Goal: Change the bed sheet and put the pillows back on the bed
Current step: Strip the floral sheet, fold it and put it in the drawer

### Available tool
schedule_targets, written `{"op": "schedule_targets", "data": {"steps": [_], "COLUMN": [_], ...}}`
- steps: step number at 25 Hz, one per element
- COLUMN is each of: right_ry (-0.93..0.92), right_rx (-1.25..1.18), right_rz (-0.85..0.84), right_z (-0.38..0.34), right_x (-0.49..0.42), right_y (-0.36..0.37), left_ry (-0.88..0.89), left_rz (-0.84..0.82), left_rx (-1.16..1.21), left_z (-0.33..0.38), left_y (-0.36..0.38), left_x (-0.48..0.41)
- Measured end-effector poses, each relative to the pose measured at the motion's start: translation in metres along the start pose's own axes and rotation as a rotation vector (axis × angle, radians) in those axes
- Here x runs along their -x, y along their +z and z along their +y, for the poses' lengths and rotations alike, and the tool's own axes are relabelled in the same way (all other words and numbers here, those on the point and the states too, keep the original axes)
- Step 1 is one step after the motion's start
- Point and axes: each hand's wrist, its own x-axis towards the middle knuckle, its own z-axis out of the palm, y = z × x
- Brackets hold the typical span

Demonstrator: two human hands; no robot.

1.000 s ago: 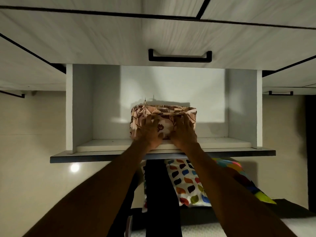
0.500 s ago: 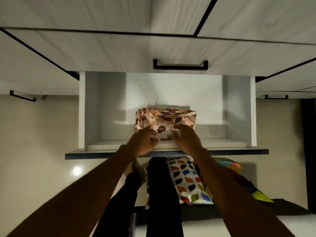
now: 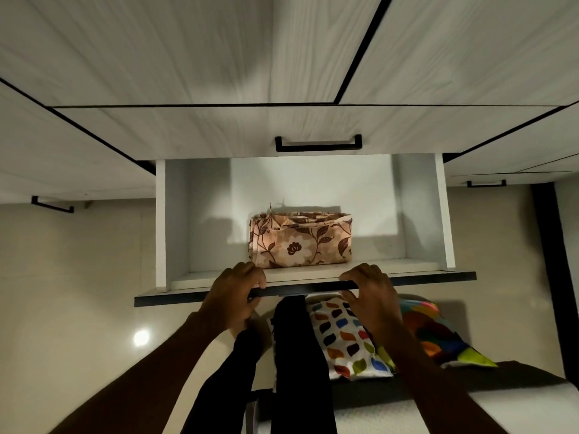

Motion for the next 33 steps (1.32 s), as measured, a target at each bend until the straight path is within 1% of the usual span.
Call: {"op": "schedule_targets", "data": {"steps": [3, 6, 8, 9, 10, 12, 15, 16, 17, 18, 19, 20, 21, 22, 23, 24, 26, 29, 32, 33], "right_ry": [0.018, 0.059, 0.144, 0.218, 0.295, 0.371, 0.38, 0.396, 0.441, 0.54, 0.664, 0.754, 0.781, 0.771, 0.763, 0.755, 0.759, 0.751, 0.776, 0.757], "right_rx": [-0.001, 0.032, 0.04, 0.024, 0.016, 0.027, -0.05, -0.144, -0.325, -0.63, -1.021, -1.427, -1.778, -2.028, -2.2, -2.327, -2.476, -2.484, -2.463, -2.461], "right_rz": [0.041, 0.073, 0.064, 0.042, 0.016, 0.001, 0.136, 0.186, 0.232, 0.283, 0.31, 0.281, 0.229, 0.181, 0.161, 0.152, 0.135, 0.08, 0.089, 0.088], "right_z": [0.001, -0.001, -0.006, -0.008, -0.01, -0.014, -0.021, -0.024, -0.031, -0.038, -0.045, -0.053, -0.06, -0.064, -0.067, -0.07, -0.073, -0.077, -0.081, -0.082], "right_x": [-0.004, -0.019, -0.031, -0.038, -0.045, -0.059, -0.083, -0.089, -0.096, -0.104, -0.112, -0.121, -0.129, -0.139, -0.148, -0.157, -0.177, -0.201, -0.215, -0.218], "right_y": [0.0, -0.012, -0.027, -0.033, -0.038, -0.044, -0.047, -0.047, -0.05, -0.053, -0.058, -0.064, -0.071, -0.078, -0.084, -0.09, -0.101, -0.118, -0.126, -0.128], "left_ry": [0.022, 0.011, -0.028, -0.05, -0.079, -0.166, -0.365, -0.415, -0.46, -0.51, -0.587, -0.673, -0.775, -0.84, -0.863, -0.872, -0.807, -0.714, -0.664, -0.648], "left_rz": [-0.013, 0.027, 0.08, 0.116, 0.162, 0.279, 0.384, 0.427, 0.482, 0.559, 0.641, 0.722, 0.789, 0.833, 0.851, 0.852, 0.821, 0.78, 0.782, 0.788], "left_rx": [-0.019, -0.054, -0.064, -0.084, -0.118, -0.172, -0.023, 0.054, 0.173, 0.347, 0.612, 0.971, 1.356, 1.712, 1.992, 2.162, 2.315, 2.436, 2.478, 2.486], "left_z": [-0.006, -0.006, -0.005, -0.006, -0.006, -0.004, 0.005, 0.006, 0.008, 0.01, 0.013, 0.017, 0.023, 0.029, 0.034, 0.036, 0.035, 0.031, 0.03, 0.029], "left_y": [-0.004, -0.014, -0.021, -0.023, -0.026, -0.031, -0.043, -0.045, -0.046, -0.047, -0.049, -0.054, -0.061, -0.069, -0.078, -0.087, -0.103, -0.122, -0.134, -0.135], "left_x": [-0.004, -0.013, -0.021, -0.024, -0.028, -0.036, -0.06, -0.068, -0.075, -0.083, -0.091, -0.101, -0.11, -0.119, -0.126, -0.134, -0.149, -0.167, -0.178, -0.18]}}
